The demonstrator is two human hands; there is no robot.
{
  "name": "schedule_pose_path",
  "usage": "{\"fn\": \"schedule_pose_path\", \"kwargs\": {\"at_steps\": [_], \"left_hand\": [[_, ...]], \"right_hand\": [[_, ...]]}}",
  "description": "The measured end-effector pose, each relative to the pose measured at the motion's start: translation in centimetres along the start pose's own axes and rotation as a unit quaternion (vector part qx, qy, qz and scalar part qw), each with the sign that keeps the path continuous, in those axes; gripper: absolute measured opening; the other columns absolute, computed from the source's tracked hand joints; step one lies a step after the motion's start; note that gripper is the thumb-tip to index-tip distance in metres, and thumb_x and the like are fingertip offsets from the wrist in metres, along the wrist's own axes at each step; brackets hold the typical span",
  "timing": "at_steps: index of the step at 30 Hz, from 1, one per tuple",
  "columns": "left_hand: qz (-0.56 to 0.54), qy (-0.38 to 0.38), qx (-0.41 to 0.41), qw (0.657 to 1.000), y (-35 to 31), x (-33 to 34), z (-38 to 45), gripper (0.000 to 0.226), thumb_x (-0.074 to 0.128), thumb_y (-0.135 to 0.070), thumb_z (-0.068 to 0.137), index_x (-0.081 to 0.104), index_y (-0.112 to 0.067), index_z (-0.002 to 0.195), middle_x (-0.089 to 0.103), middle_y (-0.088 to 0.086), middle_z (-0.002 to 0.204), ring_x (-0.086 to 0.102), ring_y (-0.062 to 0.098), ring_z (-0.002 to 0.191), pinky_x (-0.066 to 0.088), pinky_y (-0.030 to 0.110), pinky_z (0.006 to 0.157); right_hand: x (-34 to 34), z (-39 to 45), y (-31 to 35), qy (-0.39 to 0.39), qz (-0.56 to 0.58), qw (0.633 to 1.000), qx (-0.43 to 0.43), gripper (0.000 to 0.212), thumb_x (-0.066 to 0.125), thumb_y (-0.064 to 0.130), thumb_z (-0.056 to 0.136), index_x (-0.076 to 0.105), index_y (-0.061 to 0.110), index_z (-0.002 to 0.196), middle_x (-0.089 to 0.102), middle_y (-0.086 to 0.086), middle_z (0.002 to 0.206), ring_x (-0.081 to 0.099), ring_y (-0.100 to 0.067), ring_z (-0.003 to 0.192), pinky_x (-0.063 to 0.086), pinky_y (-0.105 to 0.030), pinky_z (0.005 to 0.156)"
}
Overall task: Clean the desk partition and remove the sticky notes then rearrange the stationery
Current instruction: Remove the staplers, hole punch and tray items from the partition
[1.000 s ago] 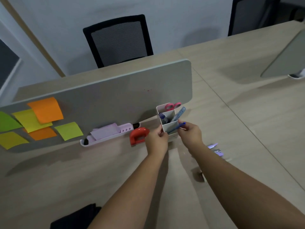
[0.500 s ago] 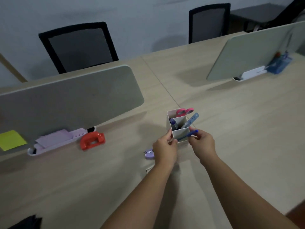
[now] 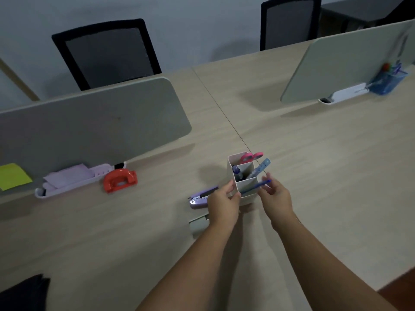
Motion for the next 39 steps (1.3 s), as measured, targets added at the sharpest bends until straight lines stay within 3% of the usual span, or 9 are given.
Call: {"fn": "schedule_pose_path", "kwargs": {"at_steps": [3, 6, 11, 15, 19, 23, 27, 33, 39], "left_hand": [[-0.028, -0.022, -0.001, 0.999, -0.2, -2.9, 0.6, 0.044, 0.066, -0.007, 0.087, 0.058, -0.009, 0.130, 0.067, 0.006, 0.122, 0.066, 0.011, 0.098, 0.051, 0.019, 0.089], [-0.009, -0.072, 0.001, 0.997, 0.1, -8.0, 1.3, 0.039, 0.066, -0.004, 0.087, 0.061, -0.006, 0.126, 0.067, 0.004, 0.121, 0.063, 0.003, 0.092, 0.042, -0.001, 0.077], [0.010, -0.167, -0.002, 0.986, 2.3, -16.2, 3.3, 0.036, 0.066, -0.005, 0.086, 0.064, -0.003, 0.122, 0.068, 0.011, 0.119, 0.060, 0.006, 0.098, 0.037, 0.000, 0.081], [0.000, -0.206, -0.035, 0.978, 4.1, -21.9, 4.6, 0.035, 0.065, -0.006, 0.086, 0.066, -0.009, 0.120, 0.069, 0.009, 0.118, 0.064, 0.013, 0.101, 0.046, 0.021, 0.091], [0.007, -0.226, -0.059, 0.972, 6.1, -27.1, 5.7, 0.038, 0.066, -0.010, 0.086, 0.064, -0.018, 0.124, 0.070, 0.006, 0.114, 0.067, 0.020, 0.093, 0.053, 0.031, 0.089], [0.029, -0.240, -0.092, 0.966, 8.3, -30.5, 6.8, 0.037, 0.061, -0.002, 0.088, 0.063, -0.010, 0.124, 0.068, 0.008, 0.112, 0.057, 0.010, 0.080, 0.038, -0.002, 0.054], [0.057, -0.237, -0.096, 0.965, 10.3, -32.4, 8.7, 0.034, 0.061, -0.002, 0.087, 0.068, -0.011, 0.119, 0.071, 0.007, 0.110, 0.058, 0.009, 0.088, 0.033, 0.002, 0.065], [0.059, -0.229, -0.111, 0.965, 11.9, -32.6, 10.1, 0.027, 0.065, -0.008, 0.083, 0.074, -0.016, 0.107, 0.075, 0.002, 0.098, 0.066, 0.011, 0.086, 0.043, 0.016, 0.075], [0.033, -0.225, -0.097, 0.969, 11.1, -30.4, 9.3, 0.021, 0.069, -0.010, 0.083, 0.074, -0.011, 0.103, 0.074, 0.003, 0.092, 0.063, 0.010, 0.080, 0.042, 0.013, 0.072]], "right_hand": [[-0.4, -2.3, 1.5, -0.097, -0.042, 0.993, -0.061, 0.070, 0.050, 0.007, 0.089, 0.021, 0.022, 0.151, 0.027, 0.006, 0.157, 0.025, -0.012, 0.144, 0.025, -0.037, 0.118], [1.7, -4.1, 5.3, -0.110, -0.144, 0.963, -0.201, 0.077, 0.049, 0.003, 0.086, 0.013, 0.018, 0.152, 0.009, 0.006, 0.161, 0.003, -0.008, 0.147, 0.011, -0.036, 0.122], [10.6, -5.0, 10.7, 0.016, -0.172, 0.924, -0.341, 0.053, 0.050, 0.002, 0.083, 0.054, 0.017, 0.134, 0.035, -0.001, 0.153, 0.026, -0.021, 0.143, 0.019, -0.027, 0.113], [19.3, -5.6, 10.4, 0.191, -0.208, 0.918, -0.277, 0.043, 0.053, 0.005, 0.086, 0.062, 0.014, 0.126, 0.054, -0.004, 0.140, 0.048, -0.021, 0.130, 0.033, -0.027, 0.110], [25.8, -6.2, 9.1, 0.267, -0.240, 0.912, -0.200, 0.044, 0.049, 0.009, 0.089, 0.058, 0.016, 0.131, 0.059, -0.004, 0.135, 0.057, -0.015, 0.113, 0.036, -0.022, 0.103], [30.5, -5.8, 7.5, 0.283, -0.233, 0.922, -0.125, 0.046, 0.049, 0.012, 0.090, 0.053, 0.014, 0.135, 0.055, -0.005, 0.139, 0.051, -0.020, 0.127, 0.035, -0.025, 0.107], [34.2, -5.5, 5.9, 0.292, -0.187, 0.937, -0.051, 0.047, 0.052, 0.018, 0.091, 0.050, 0.013, 0.137, 0.057, -0.007, 0.136, 0.057, -0.024, 0.120, 0.041, -0.035, 0.106], [36.0, -4.7, 4.3, 0.280, -0.175, 0.943, -0.047, 0.040, 0.054, 0.007, 0.077, 0.069, 0.021, 0.112, 0.073, -0.005, 0.094, 0.065, -0.021, 0.084, 0.051, -0.034, 0.081], [32.3, -4.5, 4.3, 0.234, -0.186, 0.953, -0.044, 0.034, 0.058, 0.019, 0.079, 0.071, 0.021, 0.111, 0.074, -0.002, 0.099, 0.067, -0.020, 0.089, 0.052, -0.037, 0.085]]}}
Point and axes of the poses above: each hand's wrist, its own z-axis towards the middle knuckle, its own x-axis out of the palm, y = z × x, the point moved 3 cm from there along z, towards the middle knuckle
